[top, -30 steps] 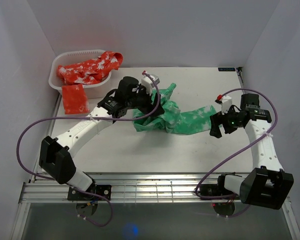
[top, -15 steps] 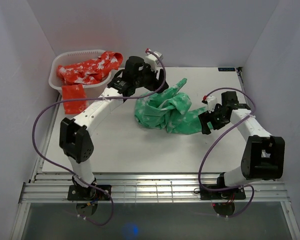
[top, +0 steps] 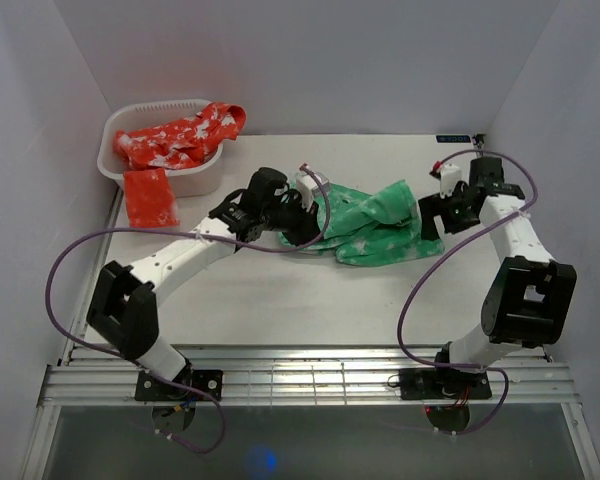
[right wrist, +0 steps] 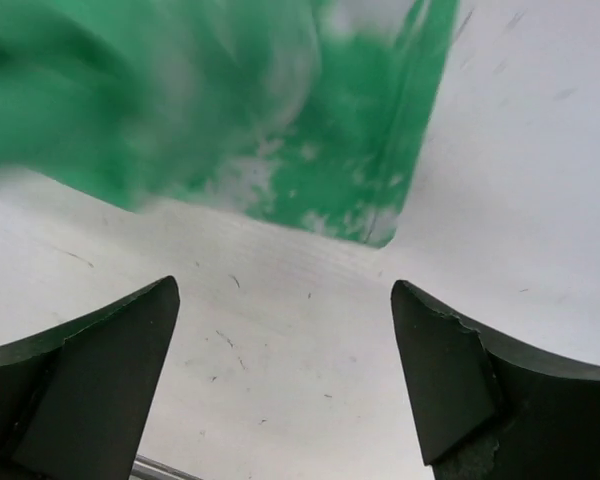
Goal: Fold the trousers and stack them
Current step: Flatten the trousers out
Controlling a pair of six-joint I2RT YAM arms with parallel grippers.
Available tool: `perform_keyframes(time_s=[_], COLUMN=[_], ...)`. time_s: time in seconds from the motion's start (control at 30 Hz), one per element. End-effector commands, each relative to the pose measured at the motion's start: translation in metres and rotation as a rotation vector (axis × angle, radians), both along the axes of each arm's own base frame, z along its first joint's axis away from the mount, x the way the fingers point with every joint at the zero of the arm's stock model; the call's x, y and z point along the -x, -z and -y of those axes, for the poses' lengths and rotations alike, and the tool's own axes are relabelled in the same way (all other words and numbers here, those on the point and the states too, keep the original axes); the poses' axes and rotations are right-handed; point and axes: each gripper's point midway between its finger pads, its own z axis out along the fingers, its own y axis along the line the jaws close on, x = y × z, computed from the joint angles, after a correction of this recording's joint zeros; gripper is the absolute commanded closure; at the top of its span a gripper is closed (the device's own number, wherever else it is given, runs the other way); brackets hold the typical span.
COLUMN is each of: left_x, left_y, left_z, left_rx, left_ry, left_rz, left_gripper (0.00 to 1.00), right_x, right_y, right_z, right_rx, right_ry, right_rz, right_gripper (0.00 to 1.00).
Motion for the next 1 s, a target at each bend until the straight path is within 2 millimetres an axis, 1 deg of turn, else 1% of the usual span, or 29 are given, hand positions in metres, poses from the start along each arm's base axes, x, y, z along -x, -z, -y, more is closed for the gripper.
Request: perform_keyframes(time_s=[0.0,0.03,0.07,0.1,0.13,0.2,0.23,0.27,0.3,0.33,0.37,0.4,0.43,0.47,0.5,0.53,0.57,0.6,0.63,0.67,0.7,0.73,0.77,0.8,0.83,0.87,0.9,0.93,0.97], left_x=[0.073,0.094,0.104,0.114,0.117,0.106,0.087,0.074,0.060,0.024,0.005,-0.023,-0.042,-0.060,-0.080,-0.098,-0.111,-0.131,-0.142,-0.159,-0.173,-0.181,-0.190,-0.203,-0.213,-0.220,-0.231,-0.240,-0.246], left_y=[-0.021,-0.008,0.004,0.018,0.015,0.007,-0.006,-0.016,-0.026,-0.045,-0.045,-0.051,-0.068,-0.057,-0.057,-0.065,-0.060,-0.034,-0.025,-0.030,0.000,0.009,0.016,0.011,0.035,0.041,0.040,0.058,0.065], left_z=[0.016,0.022,0.023,0.020,0.020,0.017,0.010,0.004,-0.001,-0.021,-0.029,-0.048,-0.054,-0.059,-0.071,-0.075,-0.078,-0.083,-0.085,-0.084,-0.085,-0.083,-0.083,-0.082,-0.080,-0.079,-0.078,-0.077,-0.079], left_rx=[0.044,0.008,-0.020,-0.045,-0.031,-0.021,-0.002,0.026,0.060,0.102,0.115,0.134,0.158,0.145,0.141,0.145,0.137,0.098,0.081,0.087,0.062,0.062,0.058,0.069,0.058,0.057,0.062,0.052,0.046], left_ry=[0.251,0.297,0.315,0.328,0.332,0.262,0.201,0.140,0.082,-0.022,-0.075,-0.169,-0.202,-0.240,-0.289,-0.317,-0.338,-0.375,-0.395,-0.409,-0.418,-0.428,-0.436,-0.448,-0.463,-0.474,-0.486,-0.501,-0.516], left_rz=[0.128,0.124,0.110,0.083,0.087,0.098,0.117,0.096,0.066,0.070,0.043,0.030,0.062,0.046,0.060,0.087,0.084,0.055,0.048,0.068,0.018,-0.003,-0.012,0.004,-0.031,-0.031,-0.013,-0.017,-0.013], left_gripper=[0.90,0.89,0.89,0.88,0.84,0.78,0.72,0.61,0.57,0.54,0.47,0.45,0.42,0.37,0.33,0.32,0.32,0.29,0.28,0.28,0.28,0.28,0.27,0.27,0.27,0.27,0.26,0.26,0.25], right_x=[-0.032,-0.036,-0.040,-0.048,-0.051,-0.061,-0.070,-0.080,-0.086,-0.096,-0.107,-0.113,-0.121,-0.130,-0.135,-0.143,-0.147,-0.150,-0.152,-0.157,-0.159,-0.161,-0.162,-0.163,-0.163,-0.163,-0.161,-0.160,-0.158], right_y=[-0.098,-0.111,-0.118,-0.136,-0.143,-0.148,-0.162,-0.153,-0.152,-0.154,-0.139,-0.132,-0.133,-0.117,-0.109,-0.096,-0.090,-0.083,-0.075,-0.061,-0.055,-0.048,-0.035,-0.030,-0.023,-0.012,-0.005,0.000,0.009], right_z=[-0.025,-0.027,-0.028,-0.028,-0.031,-0.036,-0.037,-0.037,-0.038,-0.036,-0.035,-0.035,-0.035,-0.036,-0.037,-0.040,-0.041,-0.042,-0.045,-0.045,-0.046,-0.046,-0.047,-0.047,-0.046,-0.046,-0.046,-0.047,-0.048], right_rx=[-0.140,-0.159,-0.165,-0.170,-0.188,-0.231,-0.247,-0.260,-0.275,-0.275,-0.277,-0.290,-0.301,-0.312,-0.324,-0.338,-0.349,-0.356,-0.362,-0.363,-0.364,-0.368,-0.372,-0.373,-0.371,-0.370,-0.366,-0.369,-0.373], right_ry=[-0.045,-0.048,-0.042,-0.042,-0.043,-0.017,-0.015,0.001,0.022,0.030,0.046,0.069,0.075,0.086,0.095,0.107,0.115,0.120,0.125,0.128,0.130,0.133,0.136,0.138,0.142,0.146,0.141,0.138,0.136], right_rz=[0.201,0.220,0.229,0.268,0.275,0.263,0.288,0.262,0.252,0.270,0.240,0.220,0.223,0.185,0.168,0.138,0.121,0.104,0.084,0.058,0.045,0.032,0.003,-0.008,-0.022,-0.045,-0.058,-0.074,-0.096], right_gripper=[0.08,0.07,0.07,0.06,0.05,0.03,0.02,0.02,0.02,0.02,0.02,0.02,0.02,0.03,0.06,0.09,0.10,0.10,0.10,0.10,0.10,0.10,0.10,0.10,0.10,0.10,0.10,0.08,0.08])
